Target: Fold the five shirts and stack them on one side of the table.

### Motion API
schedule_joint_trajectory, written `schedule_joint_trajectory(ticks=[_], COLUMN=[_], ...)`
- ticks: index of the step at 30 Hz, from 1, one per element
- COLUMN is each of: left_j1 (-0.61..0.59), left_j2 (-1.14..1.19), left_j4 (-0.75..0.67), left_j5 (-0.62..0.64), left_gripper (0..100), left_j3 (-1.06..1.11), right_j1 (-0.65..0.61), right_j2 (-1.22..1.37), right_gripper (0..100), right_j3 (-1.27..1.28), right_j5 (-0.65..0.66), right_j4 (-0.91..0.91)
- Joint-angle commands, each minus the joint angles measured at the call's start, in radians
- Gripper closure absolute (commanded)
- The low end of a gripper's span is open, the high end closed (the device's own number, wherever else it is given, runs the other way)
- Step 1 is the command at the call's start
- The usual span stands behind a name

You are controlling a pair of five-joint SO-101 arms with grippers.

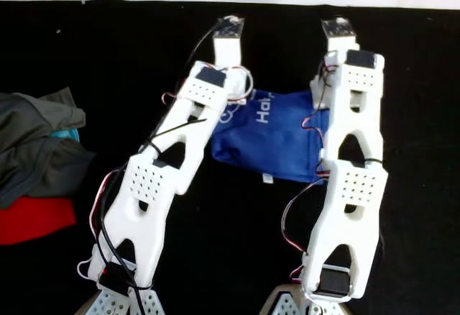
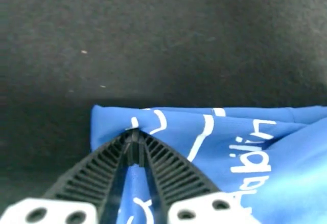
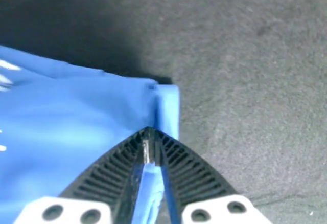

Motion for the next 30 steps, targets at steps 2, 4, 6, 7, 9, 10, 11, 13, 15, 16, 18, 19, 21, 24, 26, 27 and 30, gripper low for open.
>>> schedule_joint_trajectory(ticks=[2, 4, 6, 7, 9, 10, 11, 13, 15, 16, 18, 19, 21, 24, 26, 27, 30], left_j1=[-0.041, -0.038, -0.031, -0.030, -0.027, -0.025, -0.025, -0.027, -0.027, -0.027, -0.025, -0.025, -0.028, -0.076, -0.127, -0.148, -0.209], left_j2=[-0.016, -0.033, -0.056, -0.068, -0.093, -0.104, -0.114, -0.134, -0.151, -0.157, -0.162, -0.163, -0.163, -0.174, -0.202, -0.222, -0.332], left_j4=[0.074, 0.135, 0.206, 0.241, 0.307, 0.342, 0.377, 0.462, 0.559, 0.609, 0.715, 0.766, 0.859, 0.898, 0.899, 0.901, 0.901], left_j5=[0.000, 0.003, 0.005, 0.005, 0.005, 0.005, 0.005, 0.005, 0.002, 0.002, 0.002, 0.000, 0.000, 0.000, 0.002, 0.003, 0.006], left_gripper=[99, 99, 99, 99, 99, 99, 99, 99, 99, 99, 99, 99, 99, 99, 99, 99, 99], left_j3=[-0.045, -0.081, -0.125, -0.156, -0.219, -0.249, -0.285, -0.358, -0.427, -0.464, -0.535, -0.567, -0.624, -0.638, -0.625, -0.601, -0.452], right_j1=[0.015, 0.013, 0.016, 0.016, 0.016, 0.016, 0.013, 0.008, -0.001, -0.005, -0.010, -0.010, -0.018, -0.059, -0.088, -0.099, -0.137], right_j2=[-0.022, -0.027, -0.035, -0.038, -0.053, -0.062, -0.073, -0.088, -0.096, -0.096, -0.102, -0.104, -0.102, -0.105, -0.111, -0.125, -0.205], right_gripper=[99.2, 99.2, 99.2, 99.2, 99.2, 99.2, 99.2, 98.9, 96.7, 93.5, 85.2, 81.4, 74.9, 72.8, 72.5, 72.4, 72.2], right_j3=[0.013, 0.010, 0.005, -0.015, -0.071, -0.099, -0.131, -0.202, -0.259, -0.278, -0.280, -0.272, -0.254, -0.191, -0.131, -0.093, 0.059], right_j5=[-0.005, -0.005, -0.005, -0.006, -0.009, -0.009, -0.009, -0.011, -0.011, -0.011, -0.031, -0.061, -0.106, -0.149, -0.183, -0.190, -0.195], right_j4=[-0.033, -0.025, -0.015, 0.001, 0.062, 0.096, 0.137, 0.223, 0.300, 0.334, 0.341, 0.341, 0.340, 0.341, 0.341, 0.341, 0.341])
